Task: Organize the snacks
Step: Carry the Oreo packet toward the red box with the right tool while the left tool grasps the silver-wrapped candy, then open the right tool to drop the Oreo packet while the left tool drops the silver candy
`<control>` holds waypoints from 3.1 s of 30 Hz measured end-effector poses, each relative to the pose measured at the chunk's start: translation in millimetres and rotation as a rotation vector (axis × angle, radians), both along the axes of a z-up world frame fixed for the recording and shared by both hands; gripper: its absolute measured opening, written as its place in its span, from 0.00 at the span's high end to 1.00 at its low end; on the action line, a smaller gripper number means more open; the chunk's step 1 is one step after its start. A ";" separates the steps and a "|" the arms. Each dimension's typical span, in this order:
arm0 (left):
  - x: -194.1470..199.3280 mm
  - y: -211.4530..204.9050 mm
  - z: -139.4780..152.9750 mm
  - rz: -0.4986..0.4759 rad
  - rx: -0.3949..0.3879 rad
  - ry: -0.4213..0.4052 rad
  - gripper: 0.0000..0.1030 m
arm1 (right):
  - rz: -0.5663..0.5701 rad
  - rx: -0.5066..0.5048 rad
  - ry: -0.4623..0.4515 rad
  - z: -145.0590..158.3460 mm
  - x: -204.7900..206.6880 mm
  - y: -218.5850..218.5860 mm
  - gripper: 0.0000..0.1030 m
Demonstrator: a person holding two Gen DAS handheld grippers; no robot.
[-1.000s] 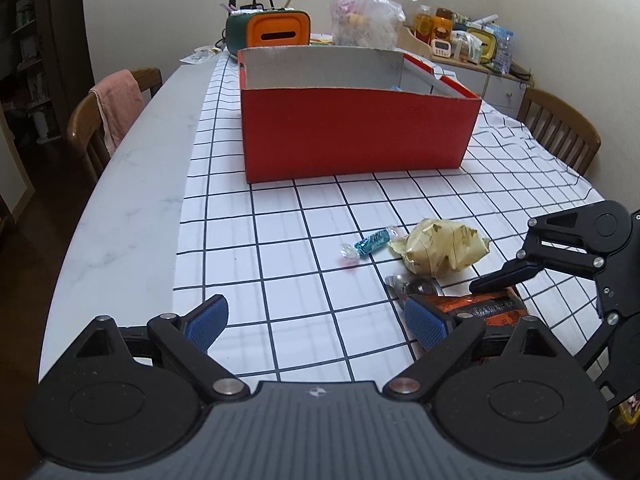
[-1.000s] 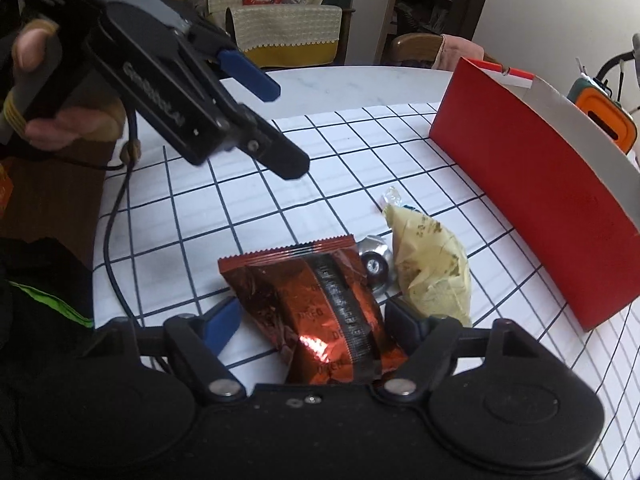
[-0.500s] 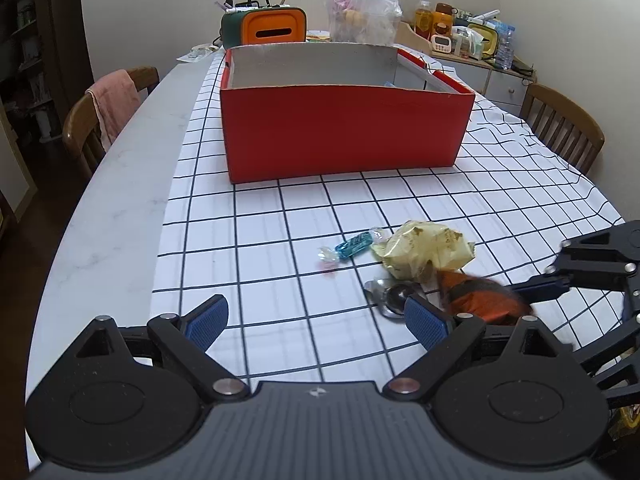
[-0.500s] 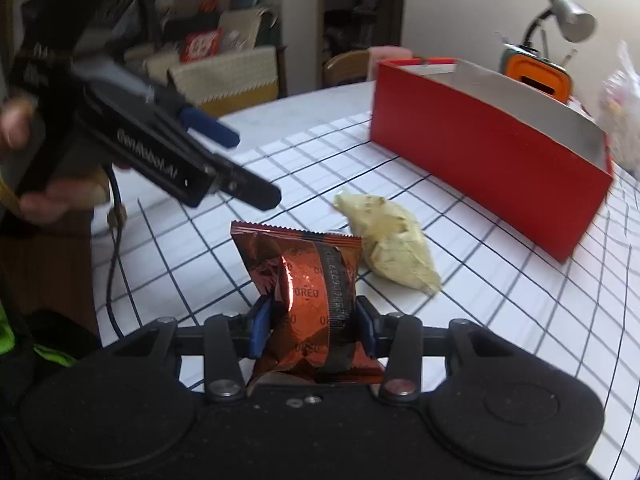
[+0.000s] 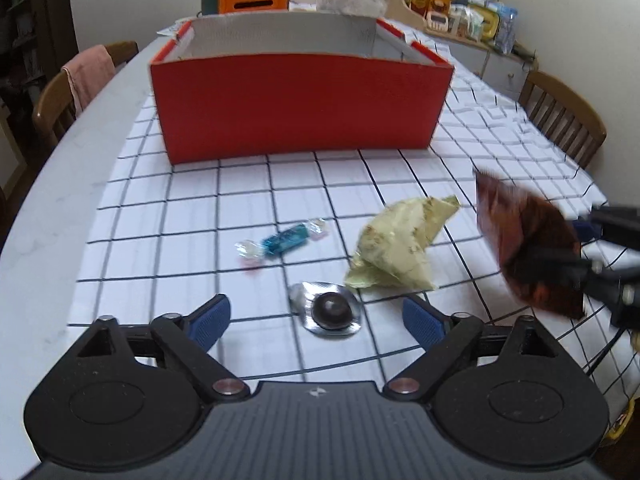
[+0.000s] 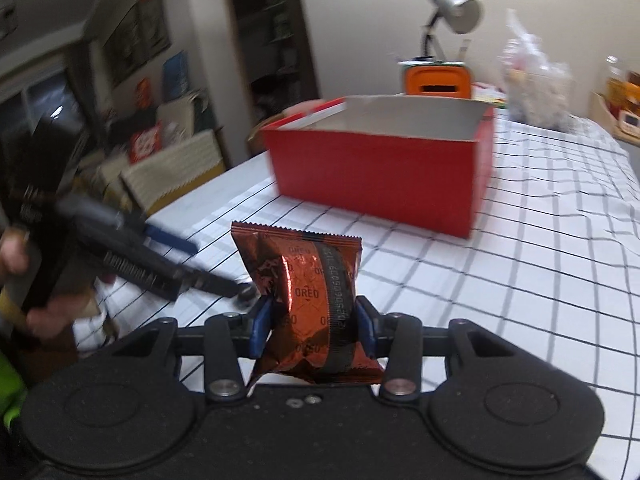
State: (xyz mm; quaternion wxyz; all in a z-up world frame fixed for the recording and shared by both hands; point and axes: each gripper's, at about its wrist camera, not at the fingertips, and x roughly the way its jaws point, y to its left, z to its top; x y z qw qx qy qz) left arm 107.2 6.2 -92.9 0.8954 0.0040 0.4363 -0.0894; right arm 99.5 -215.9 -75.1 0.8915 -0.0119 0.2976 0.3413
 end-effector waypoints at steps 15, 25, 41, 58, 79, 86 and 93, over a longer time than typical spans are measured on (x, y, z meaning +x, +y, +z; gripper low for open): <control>6.8 -19.3 -16.6 0.100 0.046 0.007 0.37 | -0.142 0.150 0.052 -20.9 45.5 -33.8 0.58; 0.2 -24.3 -16.9 0.114 0.077 -0.051 0.66 | -0.135 0.182 0.063 -26.1 48.0 -41.2 0.58; -14.8 -6.1 -6.0 0.141 0.008 -0.092 0.67 | -0.170 0.140 0.051 -13.6 35.8 -35.3 0.58; 6.3 13.1 61.0 0.112 -0.006 -0.236 0.67 | -0.198 0.008 -0.079 55.1 56.3 -4.2 0.58; 111.7 8.8 131.9 0.153 0.095 -0.350 0.67 | -0.254 -0.191 -0.044 58.3 197.4 59.1 0.58; 180.5 8.7 101.5 0.162 0.121 -0.206 0.67 | -0.235 -0.257 -0.010 41.8 217.3 78.4 0.59; 206.9 4.1 64.5 0.147 0.170 -0.109 0.67 | -0.200 -0.277 0.014 34.9 223.6 83.4 0.59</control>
